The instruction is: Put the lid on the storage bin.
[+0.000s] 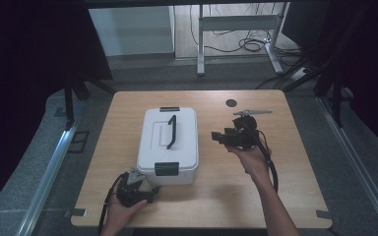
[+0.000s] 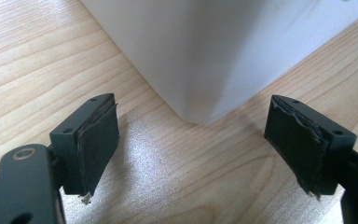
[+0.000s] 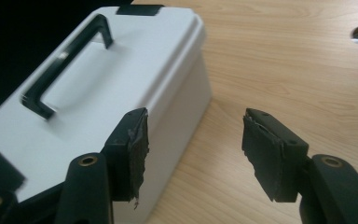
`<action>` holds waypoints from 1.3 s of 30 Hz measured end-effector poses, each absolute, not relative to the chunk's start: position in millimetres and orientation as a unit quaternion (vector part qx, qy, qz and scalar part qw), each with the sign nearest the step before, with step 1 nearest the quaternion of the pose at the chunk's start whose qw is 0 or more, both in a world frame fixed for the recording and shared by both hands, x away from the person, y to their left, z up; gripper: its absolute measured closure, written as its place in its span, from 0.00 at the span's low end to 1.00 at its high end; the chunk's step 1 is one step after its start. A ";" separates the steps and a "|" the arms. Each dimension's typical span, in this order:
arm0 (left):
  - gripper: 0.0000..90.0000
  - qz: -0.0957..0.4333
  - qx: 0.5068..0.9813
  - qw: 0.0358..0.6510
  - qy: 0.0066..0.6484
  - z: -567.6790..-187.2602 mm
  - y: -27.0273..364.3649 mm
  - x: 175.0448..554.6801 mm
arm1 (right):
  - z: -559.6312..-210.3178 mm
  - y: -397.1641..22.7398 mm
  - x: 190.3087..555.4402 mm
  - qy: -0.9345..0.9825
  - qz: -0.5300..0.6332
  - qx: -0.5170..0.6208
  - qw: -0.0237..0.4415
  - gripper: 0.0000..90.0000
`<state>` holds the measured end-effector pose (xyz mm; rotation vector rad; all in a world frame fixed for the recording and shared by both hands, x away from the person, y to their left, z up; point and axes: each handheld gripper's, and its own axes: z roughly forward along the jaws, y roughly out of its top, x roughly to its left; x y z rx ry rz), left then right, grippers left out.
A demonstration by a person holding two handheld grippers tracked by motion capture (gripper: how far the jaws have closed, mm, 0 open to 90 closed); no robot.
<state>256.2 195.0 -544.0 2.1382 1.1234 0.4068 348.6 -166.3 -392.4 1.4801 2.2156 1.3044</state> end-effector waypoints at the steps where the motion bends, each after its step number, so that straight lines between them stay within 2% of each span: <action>1: 0.19 0.156 0.823 0.337 0.430 -543.8 195.4 256.2 | -397.0 -170.5 346.2 0.744 0.440 0.496 0.086 0.45; 4: 0.19 0.156 0.822 0.338 0.431 -543.9 195.2 256.2 | -411.0 -183.3 339.0 0.740 0.446 0.495 0.095 0.45; 16: 0.19 0.156 0.822 0.339 0.431 -543.9 195.1 256.2 | -456.6 -225.6 323.9 0.707 0.460 0.531 0.078 0.45; 28: 0.19 0.156 0.823 0.337 0.430 -543.8 195.3 256.2 | -496.3 -237.4 313.1 0.702 0.442 0.552 0.086 0.45; 39: 0.19 0.157 0.823 0.336 0.431 -543.7 195.4 256.1 | -509.6 -242.1 296.9 0.698 0.458 0.545 0.084 0.45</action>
